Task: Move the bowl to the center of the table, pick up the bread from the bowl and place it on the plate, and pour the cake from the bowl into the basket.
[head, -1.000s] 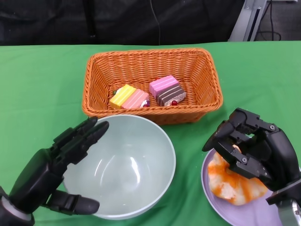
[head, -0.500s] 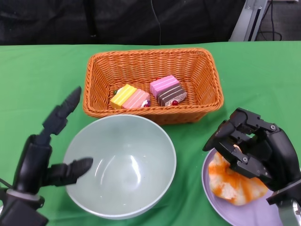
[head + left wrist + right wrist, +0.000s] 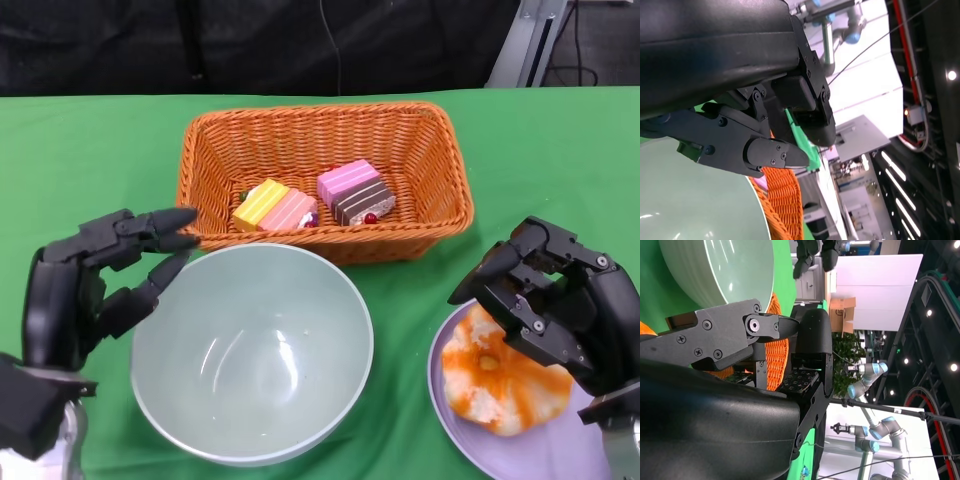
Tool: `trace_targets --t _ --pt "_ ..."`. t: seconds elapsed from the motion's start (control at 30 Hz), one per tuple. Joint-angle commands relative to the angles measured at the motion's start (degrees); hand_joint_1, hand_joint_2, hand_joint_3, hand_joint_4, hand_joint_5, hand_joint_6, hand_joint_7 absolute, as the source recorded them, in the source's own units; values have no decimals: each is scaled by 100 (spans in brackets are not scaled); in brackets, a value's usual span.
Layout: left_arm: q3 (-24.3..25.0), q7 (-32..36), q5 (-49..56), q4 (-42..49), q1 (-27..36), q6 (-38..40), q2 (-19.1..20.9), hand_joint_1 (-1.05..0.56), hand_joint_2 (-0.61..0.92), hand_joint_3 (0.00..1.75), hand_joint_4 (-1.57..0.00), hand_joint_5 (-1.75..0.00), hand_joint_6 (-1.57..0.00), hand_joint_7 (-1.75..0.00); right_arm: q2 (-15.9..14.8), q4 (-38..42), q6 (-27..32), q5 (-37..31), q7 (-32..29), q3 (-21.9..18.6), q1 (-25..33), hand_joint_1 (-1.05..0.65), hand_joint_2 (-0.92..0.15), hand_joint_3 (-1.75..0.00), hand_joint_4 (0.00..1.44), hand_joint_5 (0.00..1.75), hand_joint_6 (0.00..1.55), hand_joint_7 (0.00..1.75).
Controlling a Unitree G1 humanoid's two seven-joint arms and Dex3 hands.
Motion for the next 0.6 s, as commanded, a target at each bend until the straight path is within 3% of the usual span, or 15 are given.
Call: trace_targets --t 0.03,0.37,0.43,0.47,0.6 --pt "173 -460 -135 -184 -159 332 69 -15 92 24 -75 -117 -108 -41 -81 68 -111 81 -35 -126 -113 -20 -92 -34 70 143 69 111" --pt "458 -1153 -117 -300 -121 607 -172 -7 92 28 -83 -118 -111 -49 -76 107 -89 79 -13 -195 -164 -22 -92 -31 69 144 69 111" --pt "430 -1253 -105 -486 105 668 -237 -10 92 32 -83 -136 -96 -98 -65 98 -89 95 -11 -201 -167 -20 -92 -31 70 145 70 112" --pt "426 -1280 -94 -564 187 695 -262 -9 92 33 -82 -141 -91 -114 -63 99 -105 100 -2 -202 -167 -20 -92 -31 70 145 70 113" --pt "461 -1273 -20 -740 346 767 -343 -12 92 31 -81 -146 -85 -127 -70 99 -152 112 41 -205 -151 -19 -92 -32 71 144 70 112"
